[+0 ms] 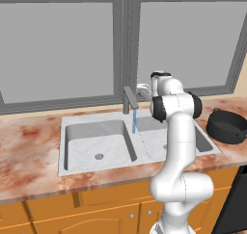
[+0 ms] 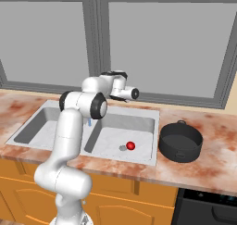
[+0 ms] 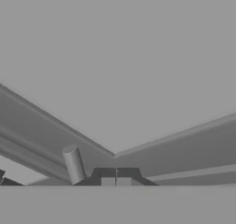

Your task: Dump the tomato from the pot into the sink. Then turn on the water and wash the tomato. Then turn off the water and put the tomato back in the pot.

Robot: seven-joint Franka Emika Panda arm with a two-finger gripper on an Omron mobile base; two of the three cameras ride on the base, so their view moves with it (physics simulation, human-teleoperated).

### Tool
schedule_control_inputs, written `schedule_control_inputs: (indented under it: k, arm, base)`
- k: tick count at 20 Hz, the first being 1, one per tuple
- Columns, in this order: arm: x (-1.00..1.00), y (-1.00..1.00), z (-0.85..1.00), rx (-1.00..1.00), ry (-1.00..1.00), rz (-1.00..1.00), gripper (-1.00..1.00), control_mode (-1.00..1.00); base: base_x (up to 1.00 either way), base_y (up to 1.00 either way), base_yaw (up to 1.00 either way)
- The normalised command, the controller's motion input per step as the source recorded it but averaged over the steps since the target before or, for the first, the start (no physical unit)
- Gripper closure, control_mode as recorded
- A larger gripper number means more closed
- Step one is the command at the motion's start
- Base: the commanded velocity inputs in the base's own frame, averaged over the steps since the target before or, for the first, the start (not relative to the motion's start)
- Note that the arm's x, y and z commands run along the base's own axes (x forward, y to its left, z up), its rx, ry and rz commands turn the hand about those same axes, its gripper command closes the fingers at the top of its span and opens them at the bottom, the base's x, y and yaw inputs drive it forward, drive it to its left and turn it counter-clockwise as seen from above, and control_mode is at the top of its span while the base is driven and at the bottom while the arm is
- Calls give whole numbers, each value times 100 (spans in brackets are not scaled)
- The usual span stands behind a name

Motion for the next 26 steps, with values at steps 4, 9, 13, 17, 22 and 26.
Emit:
schedule_control_inputs:
  k: [4,9,13,17,22,26]
  arm:
    - [20,41,4,2,0,0,100,-100]
    - [25,53,19,0,0,0,100,-100]
    - [24,60,28,0,-1,0,100,-100]
    - [21,58,37,0,-4,0,100,-100]
    - [14,48,37,0,-3,0,100,-100]
    - [13,31,25,0,0,0,100,-100]
  base:
    - [0,0,0]
    - [0,0,0]
    - [0,0,0]
    - [0,0,0]
    - [0,0,0]
    - [0,0,0]
